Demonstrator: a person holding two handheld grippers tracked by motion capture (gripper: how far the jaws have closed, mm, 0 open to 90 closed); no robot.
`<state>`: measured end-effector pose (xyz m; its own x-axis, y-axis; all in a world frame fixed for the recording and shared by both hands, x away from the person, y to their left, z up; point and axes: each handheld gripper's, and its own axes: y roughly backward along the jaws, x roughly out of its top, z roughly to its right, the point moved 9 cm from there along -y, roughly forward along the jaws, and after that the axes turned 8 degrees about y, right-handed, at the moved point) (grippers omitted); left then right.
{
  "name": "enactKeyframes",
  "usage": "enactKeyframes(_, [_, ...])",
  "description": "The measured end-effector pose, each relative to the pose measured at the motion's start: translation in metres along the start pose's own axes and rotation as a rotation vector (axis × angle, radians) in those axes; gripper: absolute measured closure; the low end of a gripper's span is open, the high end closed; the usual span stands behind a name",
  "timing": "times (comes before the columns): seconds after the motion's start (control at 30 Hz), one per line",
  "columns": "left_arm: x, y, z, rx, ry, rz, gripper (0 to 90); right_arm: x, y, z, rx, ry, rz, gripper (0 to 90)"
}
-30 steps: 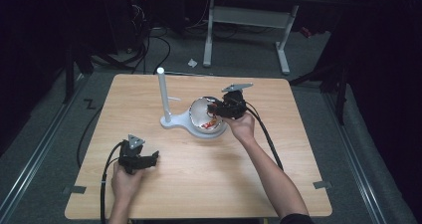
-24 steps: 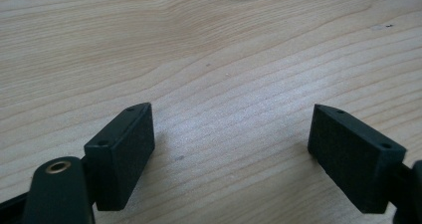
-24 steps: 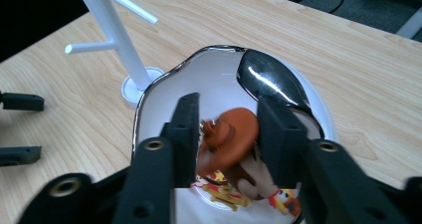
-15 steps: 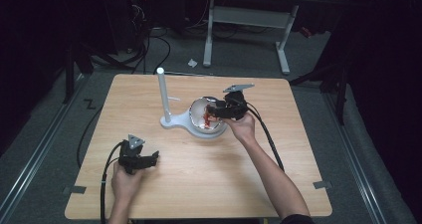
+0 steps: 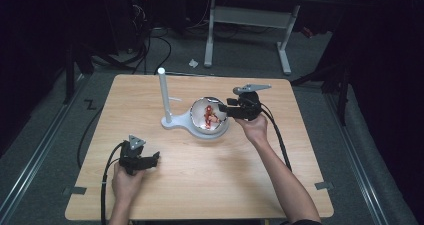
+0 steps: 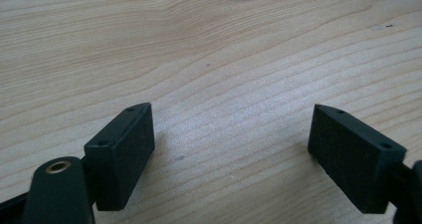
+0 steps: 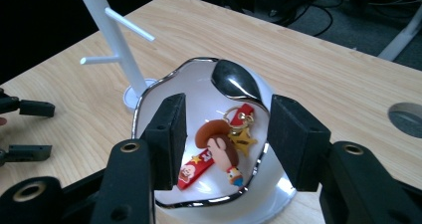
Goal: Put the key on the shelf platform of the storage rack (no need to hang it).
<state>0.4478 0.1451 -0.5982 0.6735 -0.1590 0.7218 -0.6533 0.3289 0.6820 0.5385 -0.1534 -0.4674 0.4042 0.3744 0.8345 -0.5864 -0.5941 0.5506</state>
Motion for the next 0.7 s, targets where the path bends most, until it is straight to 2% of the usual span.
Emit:
enactKeyframes(0.2, [0.000,0.000,0.000,0.000,0.000,0.000,18.7,-0.003,0.006,0.003,-0.005,-0.001,-0.003,50.0])
enactKeyframes(0.37, [0.000,0.000,0.000,0.000,-0.001,-0.001,18.7,-0.004,0.014,0.005,-0.026,0.027,-0.009,50.2])
enactKeyframes(0.57, [0.000,0.000,0.000,0.000,-0.001,-0.001,18.7,-0.008,0.020,0.009,-0.043,0.024,-0.008,50.3])
enactKeyframes(0.7, [0.000,0.000,0.000,0.000,-0.001,-0.001,18.7,-0.011,0.032,0.015,-0.068,0.006,0.018,50.4])
